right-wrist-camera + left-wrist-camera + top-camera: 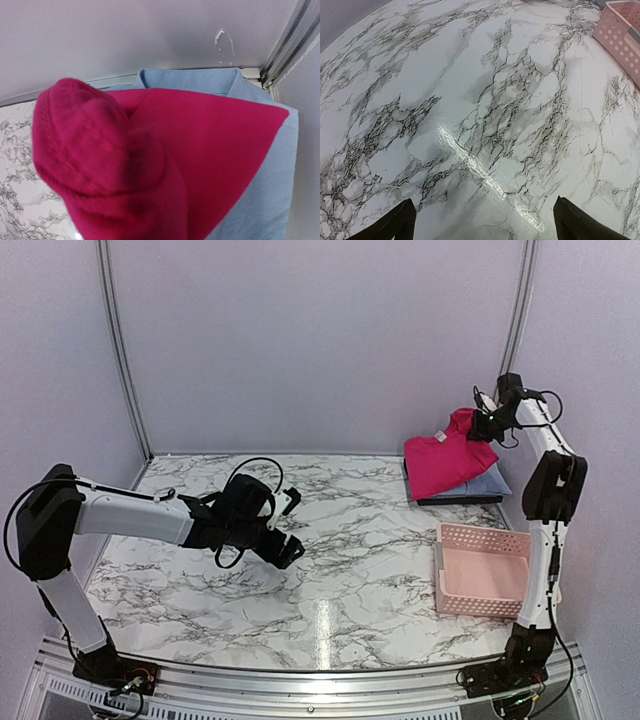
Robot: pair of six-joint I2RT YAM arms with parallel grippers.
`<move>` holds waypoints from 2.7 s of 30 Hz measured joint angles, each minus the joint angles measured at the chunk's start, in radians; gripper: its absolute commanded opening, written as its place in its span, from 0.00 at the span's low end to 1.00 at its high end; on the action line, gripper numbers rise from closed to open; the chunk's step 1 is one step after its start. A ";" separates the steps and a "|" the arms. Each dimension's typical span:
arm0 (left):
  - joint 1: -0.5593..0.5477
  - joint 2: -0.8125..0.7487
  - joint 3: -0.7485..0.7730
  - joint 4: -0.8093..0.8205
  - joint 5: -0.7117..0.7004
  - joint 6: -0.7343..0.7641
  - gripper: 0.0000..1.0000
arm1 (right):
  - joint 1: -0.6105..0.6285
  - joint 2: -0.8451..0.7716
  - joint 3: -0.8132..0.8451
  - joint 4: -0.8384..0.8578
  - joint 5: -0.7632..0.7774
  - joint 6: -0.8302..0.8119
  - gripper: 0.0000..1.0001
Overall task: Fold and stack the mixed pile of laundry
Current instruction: Move the square-folded T-shirt to the corner of the board, then reset both arms
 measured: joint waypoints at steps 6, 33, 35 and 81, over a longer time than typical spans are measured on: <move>0.000 0.000 -0.001 -0.003 -0.003 -0.012 0.99 | -0.038 0.005 0.000 0.040 0.033 -0.040 0.01; 0.126 0.000 0.102 -0.051 -0.029 -0.151 0.99 | -0.137 -0.076 -0.036 0.082 0.227 -0.050 0.61; 0.137 0.000 0.102 -0.052 -0.029 -0.162 0.99 | -0.138 -0.100 -0.043 0.093 0.178 -0.038 0.54; 0.431 -0.008 0.392 -0.318 0.034 -0.325 0.99 | 0.072 -0.418 -0.453 0.444 0.077 0.077 0.99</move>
